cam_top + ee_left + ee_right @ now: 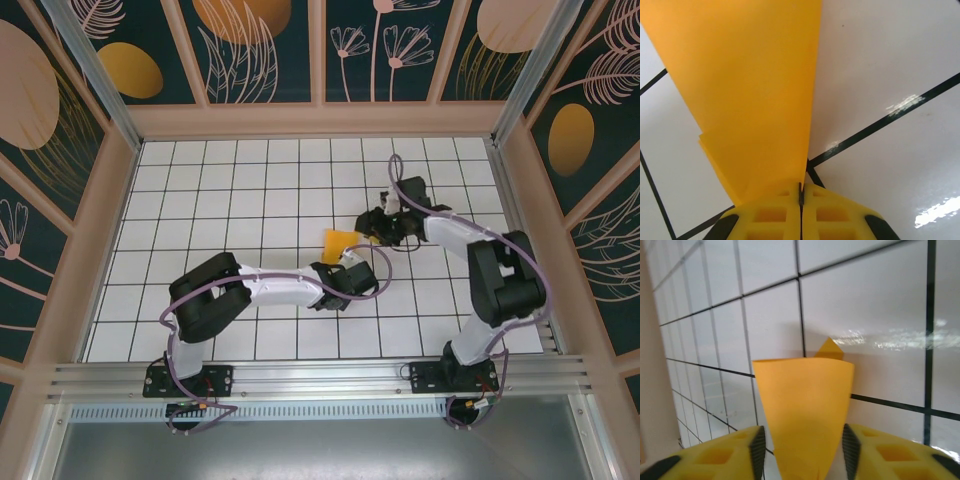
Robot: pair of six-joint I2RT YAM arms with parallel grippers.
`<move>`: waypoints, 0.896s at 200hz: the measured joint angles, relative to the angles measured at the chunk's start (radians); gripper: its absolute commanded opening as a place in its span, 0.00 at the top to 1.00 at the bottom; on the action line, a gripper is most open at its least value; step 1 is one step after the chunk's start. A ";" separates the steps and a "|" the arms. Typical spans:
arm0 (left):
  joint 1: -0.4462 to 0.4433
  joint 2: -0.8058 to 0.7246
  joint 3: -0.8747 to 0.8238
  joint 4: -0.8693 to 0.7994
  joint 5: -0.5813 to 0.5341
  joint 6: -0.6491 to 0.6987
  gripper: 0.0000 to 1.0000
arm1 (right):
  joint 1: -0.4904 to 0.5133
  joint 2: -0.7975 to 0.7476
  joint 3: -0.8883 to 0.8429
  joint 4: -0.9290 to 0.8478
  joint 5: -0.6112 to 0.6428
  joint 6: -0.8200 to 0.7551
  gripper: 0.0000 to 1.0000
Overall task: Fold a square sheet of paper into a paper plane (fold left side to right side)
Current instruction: Fold the wing for the fifth time at the center of the table.
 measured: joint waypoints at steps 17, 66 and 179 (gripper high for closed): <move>0.016 -0.009 0.000 0.003 0.037 0.003 0.93 | -0.043 -0.093 -0.034 0.016 -0.004 -0.005 0.43; 0.129 -0.072 -0.005 0.068 0.233 0.002 0.92 | -0.128 -0.197 -0.173 0.051 -0.004 -0.029 0.41; 0.361 -0.121 -0.185 0.380 0.728 -0.053 0.92 | -0.037 -0.175 -0.348 0.259 -0.018 -0.013 0.41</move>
